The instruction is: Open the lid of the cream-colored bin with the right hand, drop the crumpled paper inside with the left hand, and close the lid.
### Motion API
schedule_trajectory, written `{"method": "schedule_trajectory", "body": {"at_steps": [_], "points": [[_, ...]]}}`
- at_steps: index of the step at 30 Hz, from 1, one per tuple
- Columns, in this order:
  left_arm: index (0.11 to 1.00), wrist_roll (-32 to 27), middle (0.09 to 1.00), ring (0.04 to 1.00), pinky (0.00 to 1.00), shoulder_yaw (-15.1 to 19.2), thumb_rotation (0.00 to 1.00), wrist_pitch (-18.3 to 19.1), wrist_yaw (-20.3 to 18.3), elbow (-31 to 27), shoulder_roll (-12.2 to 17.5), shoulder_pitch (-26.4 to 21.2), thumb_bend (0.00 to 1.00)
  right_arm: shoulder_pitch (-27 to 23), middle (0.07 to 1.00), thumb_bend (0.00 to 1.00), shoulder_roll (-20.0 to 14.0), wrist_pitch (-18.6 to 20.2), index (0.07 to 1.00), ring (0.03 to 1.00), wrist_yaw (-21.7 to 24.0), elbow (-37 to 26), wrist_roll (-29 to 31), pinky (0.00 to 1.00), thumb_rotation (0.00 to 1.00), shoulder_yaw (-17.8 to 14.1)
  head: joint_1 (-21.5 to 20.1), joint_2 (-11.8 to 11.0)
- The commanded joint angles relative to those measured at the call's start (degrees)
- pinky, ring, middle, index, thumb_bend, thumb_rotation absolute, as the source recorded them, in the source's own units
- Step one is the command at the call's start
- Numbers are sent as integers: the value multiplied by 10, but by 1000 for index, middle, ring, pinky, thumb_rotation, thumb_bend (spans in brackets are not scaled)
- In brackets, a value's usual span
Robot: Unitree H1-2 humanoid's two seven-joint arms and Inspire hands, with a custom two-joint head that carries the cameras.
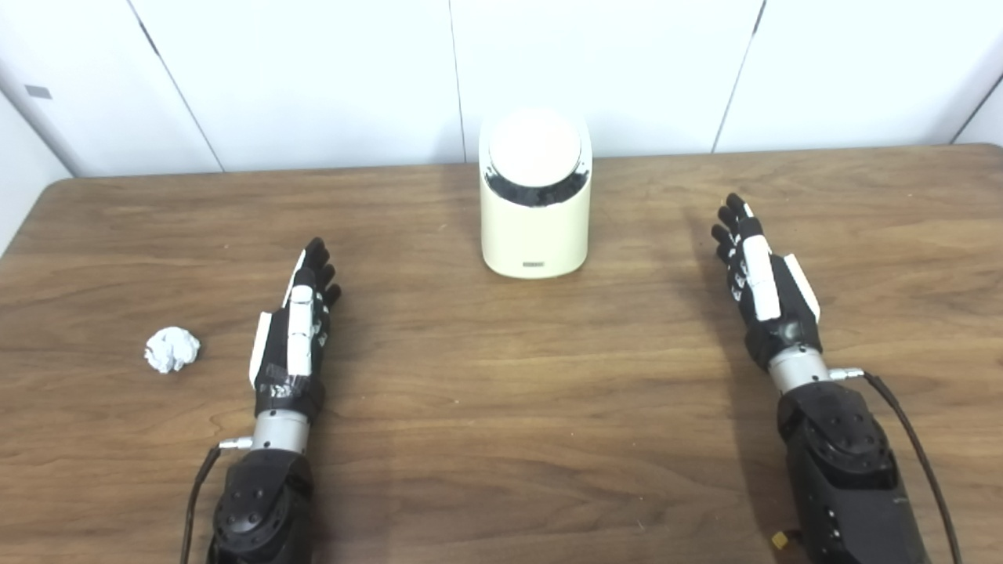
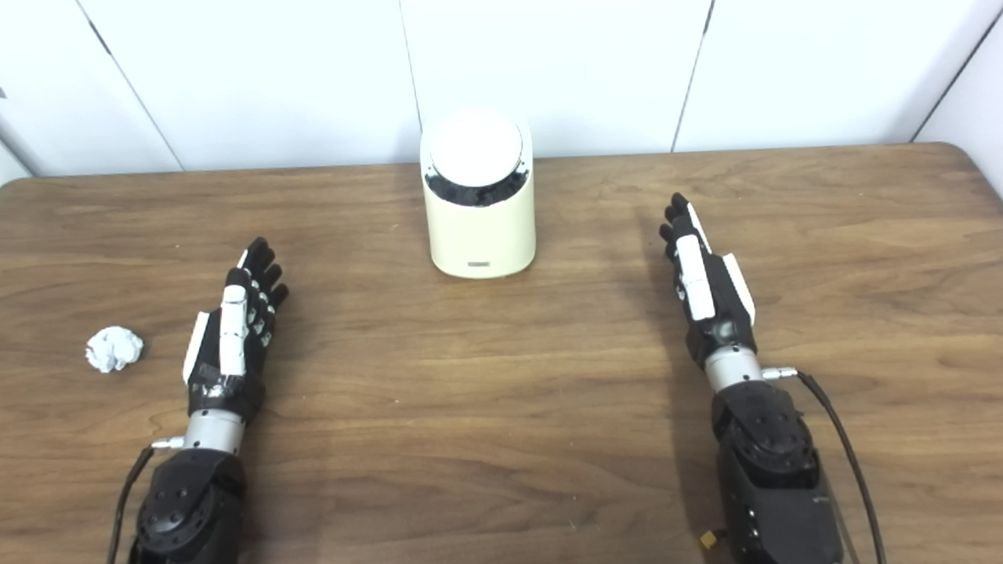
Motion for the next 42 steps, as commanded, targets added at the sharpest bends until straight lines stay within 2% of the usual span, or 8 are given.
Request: {"method": "schedule_trajectory", "body": {"at_steps": [1,13,21,27,36,42], "points": [[1000,-2,1000,1000,1000,0,997,-3,-1,2,2,-15,457,-16,985,616,-7,-5,990,970,1,-16,0,1000,1000,1,0,0],[1000,4,1000,1000,1000,-2,997,-4,1,4,3,-16,468,-17,990,613,-8,-9,996,975,2,-14,1,1000,1000,1,0,-1],[1000,0,1000,1000,1000,1,974,-10,1,11,1,-15,484,-13,985,626,-4,-10,989,969,-1,-15,-2,1000,1000,4,-3,-13],[1000,-1,1000,1000,1000,-1,995,-27,-6,27,4,-15,462,-13,980,625,-1,-23,990,962,-3,-2,-5,1000,1000,8,-5,-35],[1000,4,1000,1000,1000,-1,1000,-59,-8,71,4,-20,444,-16,985,604,7,-63,991,974,-4,37,5,1000,1000,7,-8,-83],[1000,8,1000,1000,1000,-4,1000,-74,-8,91,3,-22,437,-12,983,653,-1,-88,991,972,-5,48,-14,1000,1000,16,-5,-106]]}}
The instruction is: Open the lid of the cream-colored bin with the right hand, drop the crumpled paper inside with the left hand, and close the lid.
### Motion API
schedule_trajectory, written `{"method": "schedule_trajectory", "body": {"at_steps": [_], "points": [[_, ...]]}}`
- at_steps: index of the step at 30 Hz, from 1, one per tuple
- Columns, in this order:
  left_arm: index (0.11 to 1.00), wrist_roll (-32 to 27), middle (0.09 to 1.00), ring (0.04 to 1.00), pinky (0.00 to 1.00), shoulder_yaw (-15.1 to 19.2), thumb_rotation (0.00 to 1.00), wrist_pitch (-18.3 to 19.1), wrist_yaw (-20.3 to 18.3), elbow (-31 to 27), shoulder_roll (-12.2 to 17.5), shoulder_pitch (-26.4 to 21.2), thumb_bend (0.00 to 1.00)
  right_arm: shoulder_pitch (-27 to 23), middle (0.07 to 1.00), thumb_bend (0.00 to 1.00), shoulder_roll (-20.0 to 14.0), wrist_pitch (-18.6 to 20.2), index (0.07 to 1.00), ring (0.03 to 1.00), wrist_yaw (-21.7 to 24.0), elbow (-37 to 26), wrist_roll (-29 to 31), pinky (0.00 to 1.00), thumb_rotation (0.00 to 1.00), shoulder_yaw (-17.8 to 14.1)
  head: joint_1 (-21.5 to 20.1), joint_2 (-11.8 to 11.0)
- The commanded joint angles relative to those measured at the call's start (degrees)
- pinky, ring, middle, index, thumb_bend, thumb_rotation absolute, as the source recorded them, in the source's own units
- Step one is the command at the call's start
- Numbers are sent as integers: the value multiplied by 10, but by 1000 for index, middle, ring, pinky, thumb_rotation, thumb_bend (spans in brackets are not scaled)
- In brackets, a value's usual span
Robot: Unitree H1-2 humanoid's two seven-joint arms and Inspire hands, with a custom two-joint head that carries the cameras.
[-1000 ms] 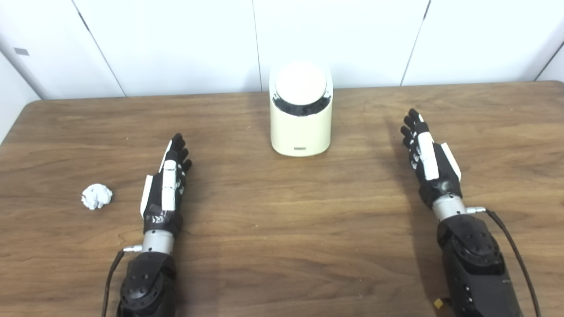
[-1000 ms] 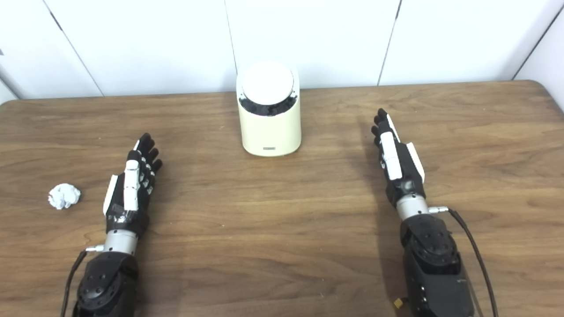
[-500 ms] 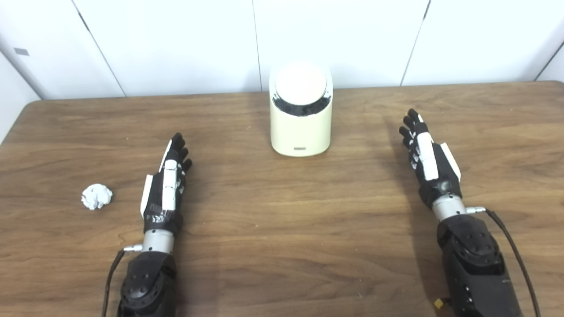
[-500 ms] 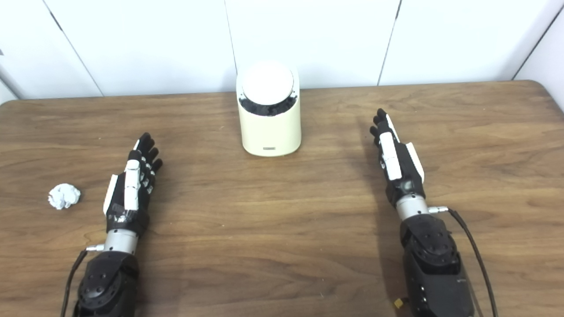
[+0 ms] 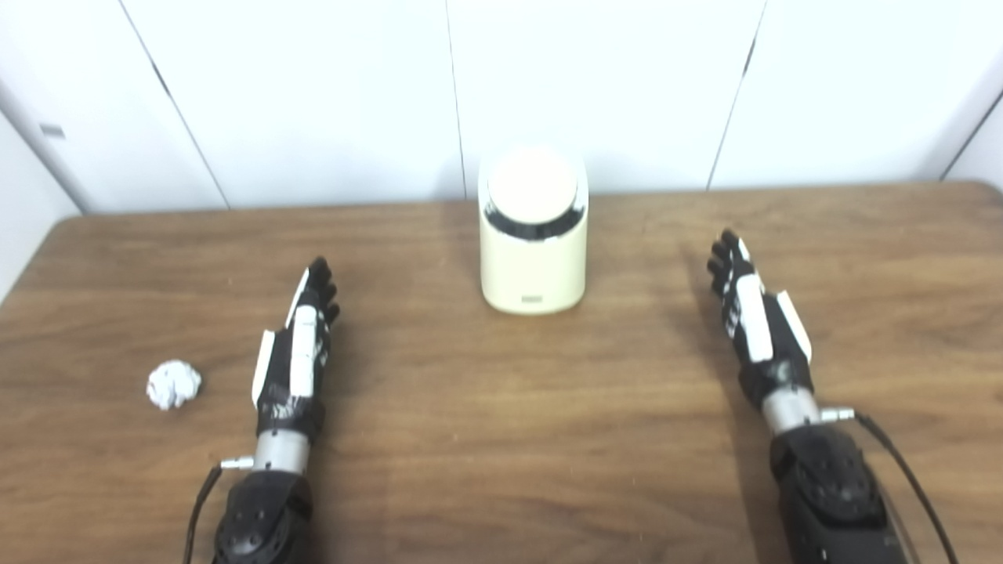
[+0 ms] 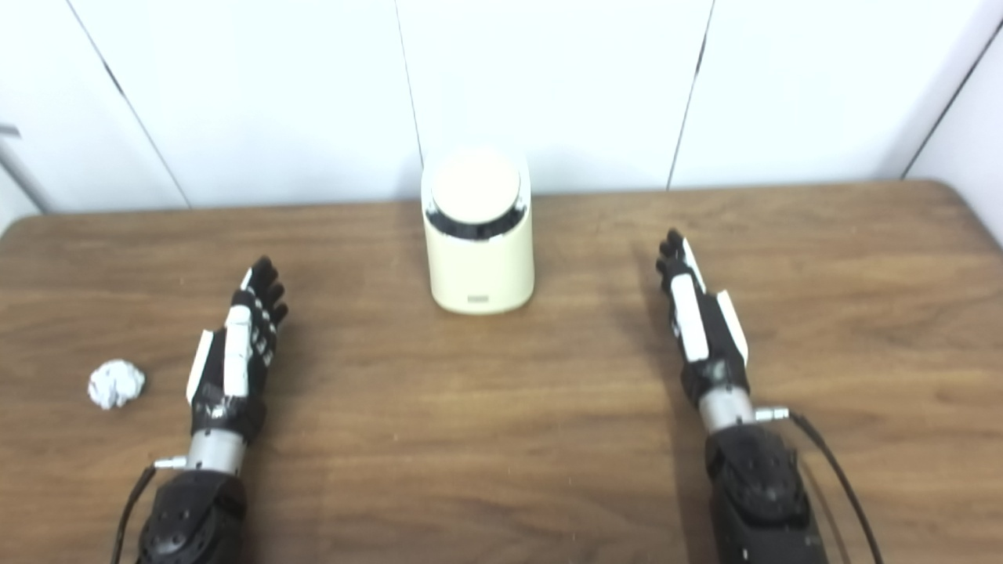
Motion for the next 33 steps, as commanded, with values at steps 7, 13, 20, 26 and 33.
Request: {"method": "schedule_trajectory", "body": {"at_steps": [7,13,20,26,33], "points": [[1000,4,1000,1000,1000,-6,1000,-54,-3,60,-5,9,436,-16,981,687,-11,-40,984,973,16,16,12,1000,1000,0,4,-20],[1000,5,1000,1000,1000,-7,1000,-71,-1,76,-10,6,425,-44,977,713,-26,-29,986,969,19,22,0,1000,1000,3,4,-33],[1000,9,1000,1000,1000,-9,995,-86,3,93,-17,1,427,-92,994,716,-49,-2,1000,994,29,28,-6,1000,1000,7,9,-51],[1000,18,1000,1000,1000,-11,971,-90,8,101,-21,1,460,-131,1000,748,-65,0,1000,1000,37,38,-18,1000,1000,18,13,-62],[1000,22,1000,1000,1000,-13,955,-101,5,110,-24,-2,449,-169,991,695,-75,33,993,986,21,10,-93,993,997,44,15,-64]]}}
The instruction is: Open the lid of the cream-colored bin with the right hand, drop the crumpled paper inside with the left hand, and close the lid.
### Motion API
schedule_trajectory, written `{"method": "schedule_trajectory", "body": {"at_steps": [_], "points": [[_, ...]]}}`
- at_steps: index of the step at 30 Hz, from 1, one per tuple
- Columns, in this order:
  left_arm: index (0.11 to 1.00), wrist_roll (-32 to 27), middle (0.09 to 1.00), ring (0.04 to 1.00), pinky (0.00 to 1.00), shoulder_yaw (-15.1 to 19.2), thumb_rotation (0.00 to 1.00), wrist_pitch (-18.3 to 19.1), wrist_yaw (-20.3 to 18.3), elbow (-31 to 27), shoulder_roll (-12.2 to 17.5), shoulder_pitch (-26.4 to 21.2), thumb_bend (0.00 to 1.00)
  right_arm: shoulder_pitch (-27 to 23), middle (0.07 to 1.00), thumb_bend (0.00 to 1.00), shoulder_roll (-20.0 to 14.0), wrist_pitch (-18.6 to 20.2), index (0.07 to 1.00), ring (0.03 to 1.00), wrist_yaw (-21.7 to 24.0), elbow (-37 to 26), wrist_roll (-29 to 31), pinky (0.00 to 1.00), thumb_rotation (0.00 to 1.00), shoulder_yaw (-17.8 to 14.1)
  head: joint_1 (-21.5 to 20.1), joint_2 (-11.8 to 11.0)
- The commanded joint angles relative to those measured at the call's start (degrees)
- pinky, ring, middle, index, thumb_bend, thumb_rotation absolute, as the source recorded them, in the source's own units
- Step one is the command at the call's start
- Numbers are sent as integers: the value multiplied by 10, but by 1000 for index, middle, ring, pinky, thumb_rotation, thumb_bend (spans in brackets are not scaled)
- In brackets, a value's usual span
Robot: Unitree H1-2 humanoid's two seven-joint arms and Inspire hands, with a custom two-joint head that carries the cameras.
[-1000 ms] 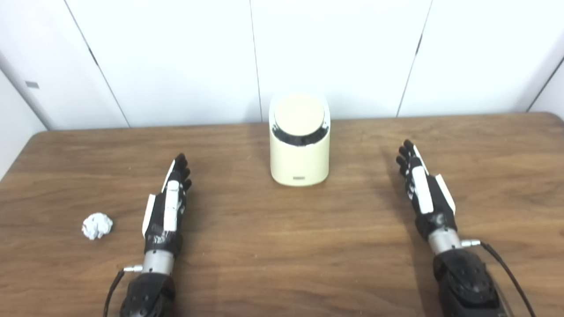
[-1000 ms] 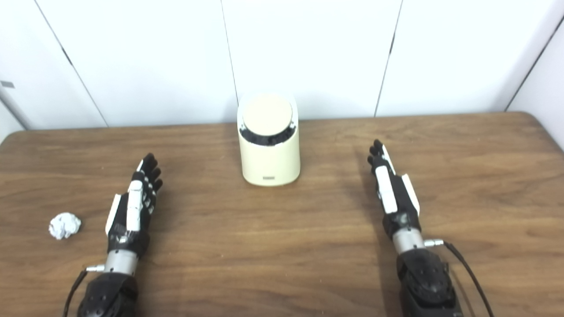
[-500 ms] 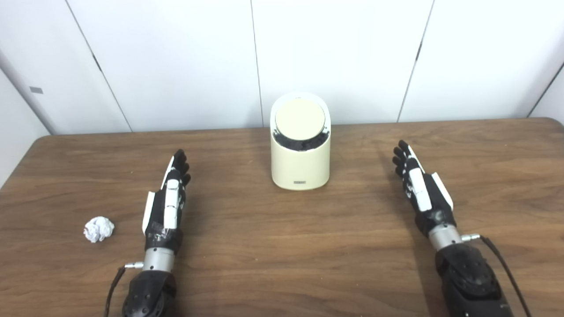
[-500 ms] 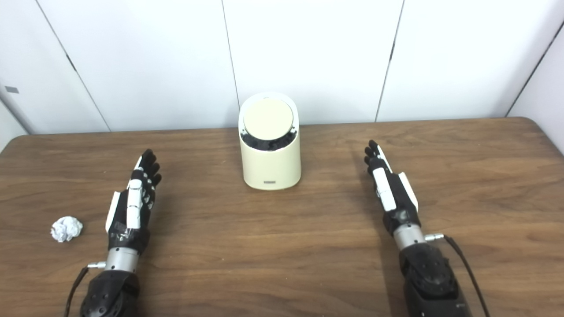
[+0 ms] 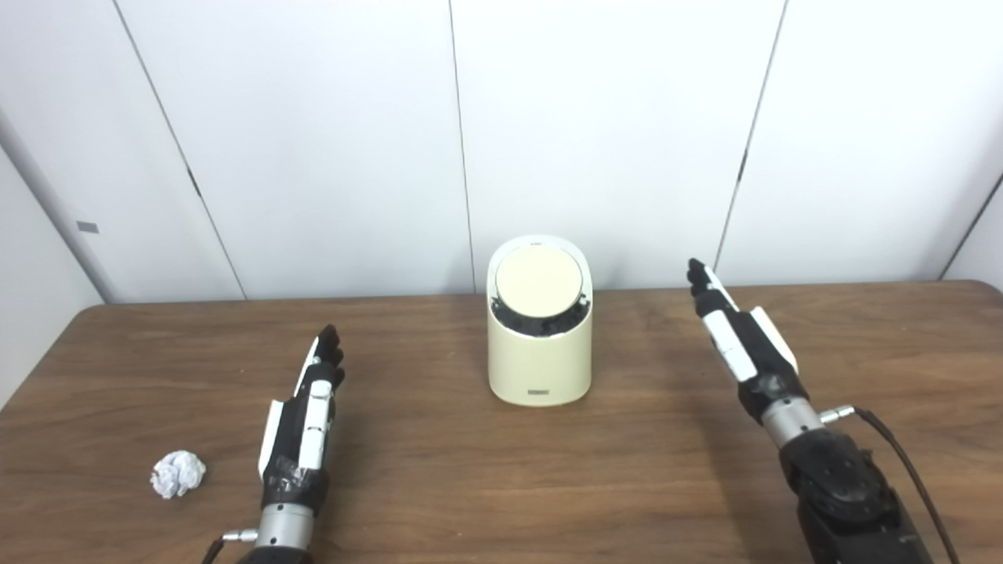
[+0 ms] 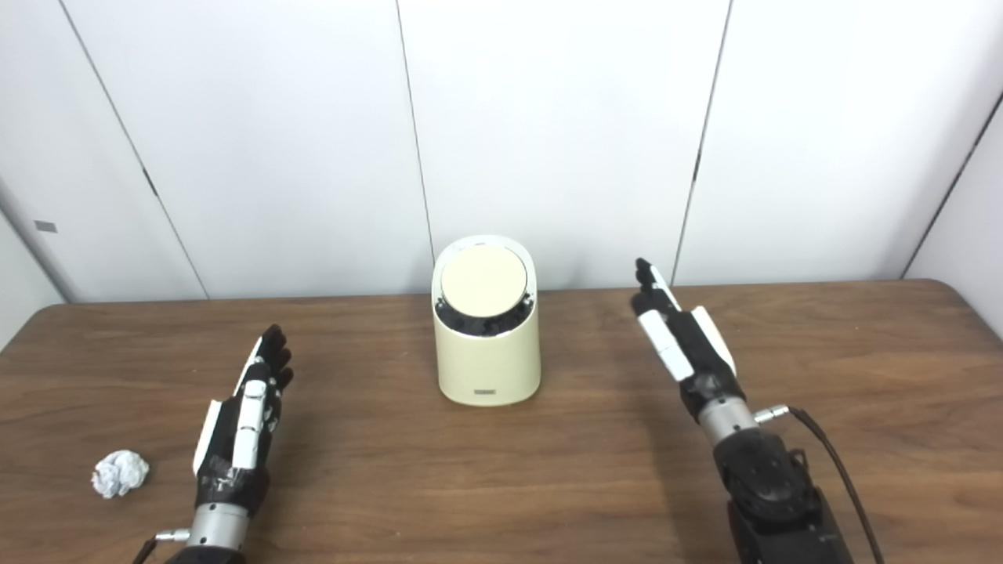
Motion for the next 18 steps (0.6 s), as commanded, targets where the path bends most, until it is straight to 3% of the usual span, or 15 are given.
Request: {"method": "schedule_trajectory", "body": {"at_steps": [1,4,8,18], "points": [[1000,4,1000,1000,1000,-13,955,-15,1,55,-17,29,447,-41,990,691,-8,8,994,984,-9,-32,-17,993,995,2,0,0],[1000,15,1000,1000,1000,-16,986,-12,5,52,-17,30,438,-54,968,679,-10,23,988,959,-17,-46,-57,943,1000,14,2,0],[1000,20,1000,1000,1000,-16,988,-12,6,52,-17,31,442,-74,960,643,-10,14,981,954,-34,-41,-107,936,1000,32,3,2],[1000,18,1000,1000,1000,-15,978,-11,6,47,-21,34,437,-124,989,611,-19,-5,993,964,-22,-22,-143,908,965,64,5,3]]}}
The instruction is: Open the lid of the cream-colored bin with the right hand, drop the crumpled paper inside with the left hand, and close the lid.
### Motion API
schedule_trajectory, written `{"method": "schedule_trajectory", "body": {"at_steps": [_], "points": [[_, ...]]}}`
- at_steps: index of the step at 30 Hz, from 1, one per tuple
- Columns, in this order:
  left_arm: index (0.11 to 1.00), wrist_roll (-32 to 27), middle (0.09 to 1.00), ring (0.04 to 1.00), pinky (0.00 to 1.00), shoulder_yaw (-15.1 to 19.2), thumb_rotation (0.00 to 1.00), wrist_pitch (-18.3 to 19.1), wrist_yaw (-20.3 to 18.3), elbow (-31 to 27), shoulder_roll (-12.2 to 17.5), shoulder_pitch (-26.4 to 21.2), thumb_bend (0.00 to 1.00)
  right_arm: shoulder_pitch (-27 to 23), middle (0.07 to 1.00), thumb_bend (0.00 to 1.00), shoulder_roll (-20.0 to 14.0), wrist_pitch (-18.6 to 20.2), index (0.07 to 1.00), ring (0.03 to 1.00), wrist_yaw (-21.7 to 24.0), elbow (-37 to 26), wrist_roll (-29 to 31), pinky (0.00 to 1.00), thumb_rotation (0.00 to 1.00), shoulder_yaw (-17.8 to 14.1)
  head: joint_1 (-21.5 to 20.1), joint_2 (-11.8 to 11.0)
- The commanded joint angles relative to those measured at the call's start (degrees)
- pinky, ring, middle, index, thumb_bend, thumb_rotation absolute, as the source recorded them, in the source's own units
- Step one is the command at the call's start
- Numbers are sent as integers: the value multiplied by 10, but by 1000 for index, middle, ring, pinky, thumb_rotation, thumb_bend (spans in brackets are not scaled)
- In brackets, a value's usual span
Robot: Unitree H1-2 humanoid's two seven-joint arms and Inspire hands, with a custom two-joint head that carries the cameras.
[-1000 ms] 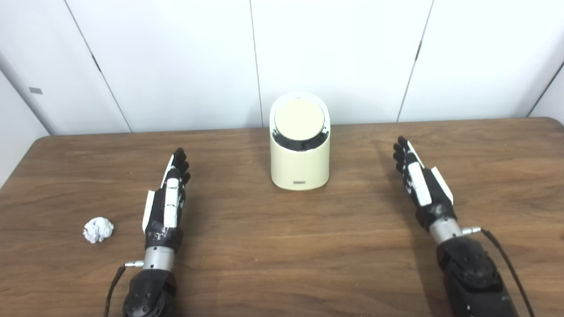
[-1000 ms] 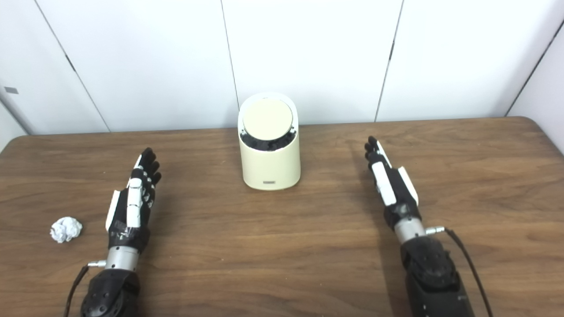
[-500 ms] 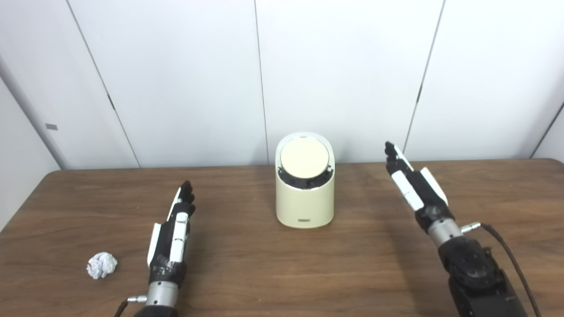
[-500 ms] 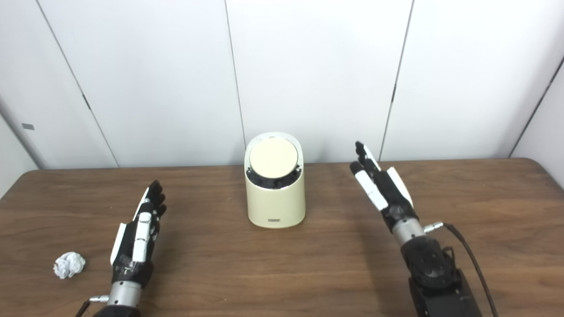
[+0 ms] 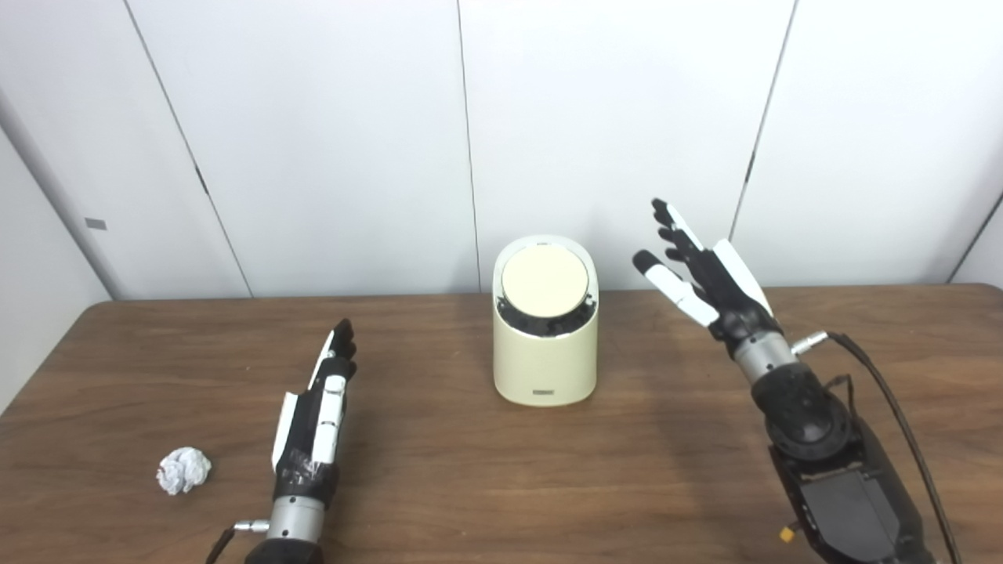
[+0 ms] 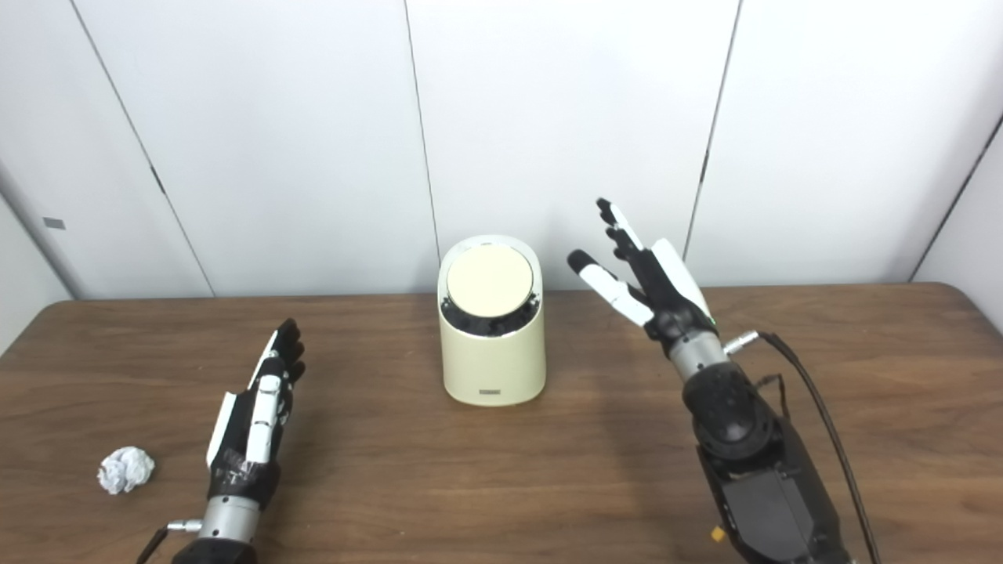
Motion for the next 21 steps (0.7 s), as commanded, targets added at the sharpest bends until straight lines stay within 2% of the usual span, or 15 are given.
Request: {"method": "schedule_trajectory", "body": {"at_steps": [1,6,13,21], "points": [[1000,-3,1000,1000,1000,-10,976,-11,4,44,-21,38,434,-38,989,620,-10,-19,994,963,1,-8,-8,907,964,2,1,1],[1000,3,1000,1000,1000,-12,978,-9,6,41,-22,39,444,-53,987,626,-8,-9,998,948,10,-5,-18,859,918,11,3,-1],[1000,0,1000,1000,1000,-12,963,-9,4,41,-24,40,428,-80,998,684,-18,-31,1000,969,15,30,-45,878,877,36,3,-2],[1000,1,1000,1000,1000,-14,974,-12,5,44,-27,38,439,-112,1000,729,-23,-25,1000,988,21,60,-84,904,867,61,4,-1]]}}
